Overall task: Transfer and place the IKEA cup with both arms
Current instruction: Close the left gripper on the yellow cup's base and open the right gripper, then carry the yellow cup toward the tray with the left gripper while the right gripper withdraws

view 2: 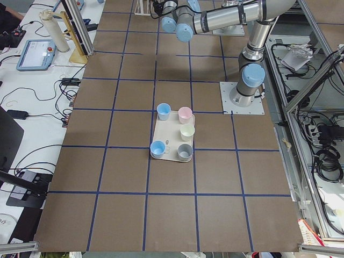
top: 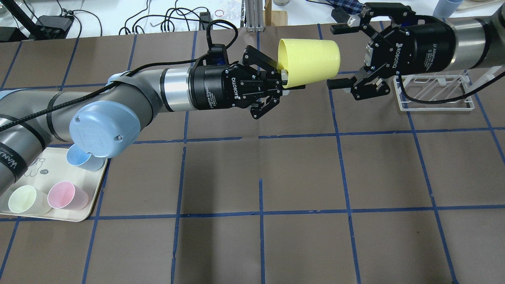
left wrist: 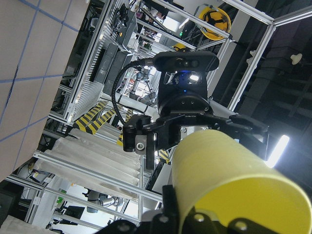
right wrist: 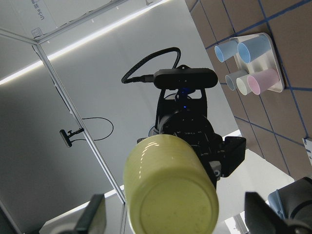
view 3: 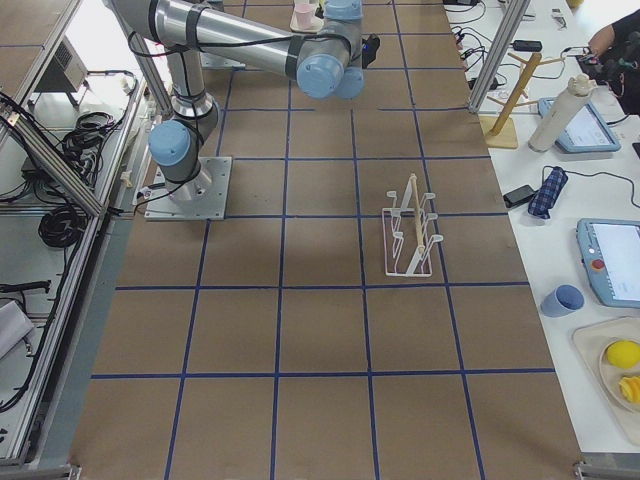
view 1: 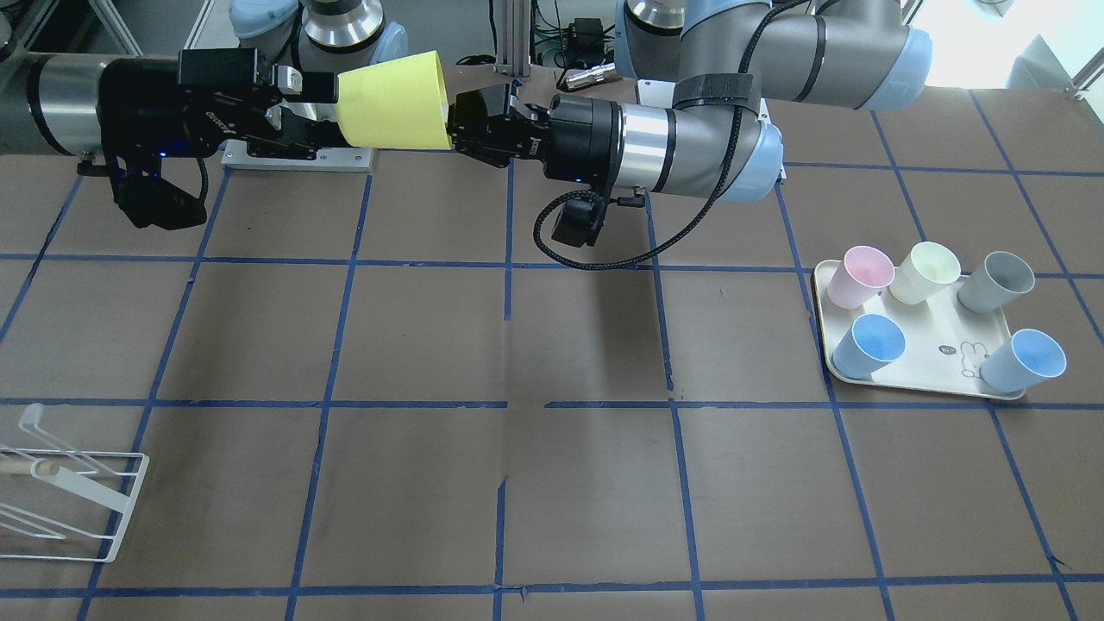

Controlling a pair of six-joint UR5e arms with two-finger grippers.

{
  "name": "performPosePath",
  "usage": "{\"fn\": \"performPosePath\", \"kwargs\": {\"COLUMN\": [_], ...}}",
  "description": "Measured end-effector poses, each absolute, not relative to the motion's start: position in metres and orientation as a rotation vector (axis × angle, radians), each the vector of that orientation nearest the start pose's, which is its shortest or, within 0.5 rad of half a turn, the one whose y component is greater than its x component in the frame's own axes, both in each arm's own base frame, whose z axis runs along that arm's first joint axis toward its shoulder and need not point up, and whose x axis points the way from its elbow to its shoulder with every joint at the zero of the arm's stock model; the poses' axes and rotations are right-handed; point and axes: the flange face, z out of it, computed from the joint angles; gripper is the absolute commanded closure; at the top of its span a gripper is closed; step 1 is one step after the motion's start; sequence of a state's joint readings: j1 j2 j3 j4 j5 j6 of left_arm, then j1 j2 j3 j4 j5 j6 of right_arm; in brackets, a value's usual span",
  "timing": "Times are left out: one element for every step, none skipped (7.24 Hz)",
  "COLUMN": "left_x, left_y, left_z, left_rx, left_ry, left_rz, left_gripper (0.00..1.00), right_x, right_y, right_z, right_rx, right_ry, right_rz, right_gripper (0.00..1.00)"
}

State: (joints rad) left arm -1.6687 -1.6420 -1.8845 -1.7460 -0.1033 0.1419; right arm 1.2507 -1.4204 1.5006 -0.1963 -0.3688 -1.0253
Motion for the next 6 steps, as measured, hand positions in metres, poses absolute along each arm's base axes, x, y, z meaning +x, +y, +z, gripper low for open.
{"fn": "performPosePath", "kwargs": {"left_x": [-0.262, -0.234, -0.205, -0.173, -0.133, -0.084], "left_y": [-0.464, -0.471, -0.473, -0.474, -0.476, -0.479], "left_z": [0.394, 0.391, 0.389, 0.382, 0.372, 0.364], "left_rx": [0.29, 0.302, 0.31, 0.313, 0.317, 0.316], "left_ry": [-1.509, -1.601, -1.711, -1.847, -2.007, -2.175], "left_rz": [-0.359, -0.336, -0.316, -0.303, -0.294, -0.283], "left_gripper": [1.0, 1.0, 1.0, 1.0, 1.0, 1.0], "right_x": [0.072, 0.064, 0.059, 0.058, 0.056, 0.054], "right_y": [-0.485, -0.489, -0.49, -0.488, -0.485, -0.483], "right_z": [0.453, 0.457, 0.459, 0.459, 0.458, 0.458], "right_rx": [0.34, 0.332, 0.296, 0.249, 0.209, 0.179], "right_ry": [1.603, 1.629, 1.665, 1.703, 1.736, 1.78], "right_rz": [0.378, 0.369, 0.368, 0.38, 0.409, 0.444], "right_gripper": [0.0, 0.0, 0.0, 0.0, 0.0, 0.0]}}
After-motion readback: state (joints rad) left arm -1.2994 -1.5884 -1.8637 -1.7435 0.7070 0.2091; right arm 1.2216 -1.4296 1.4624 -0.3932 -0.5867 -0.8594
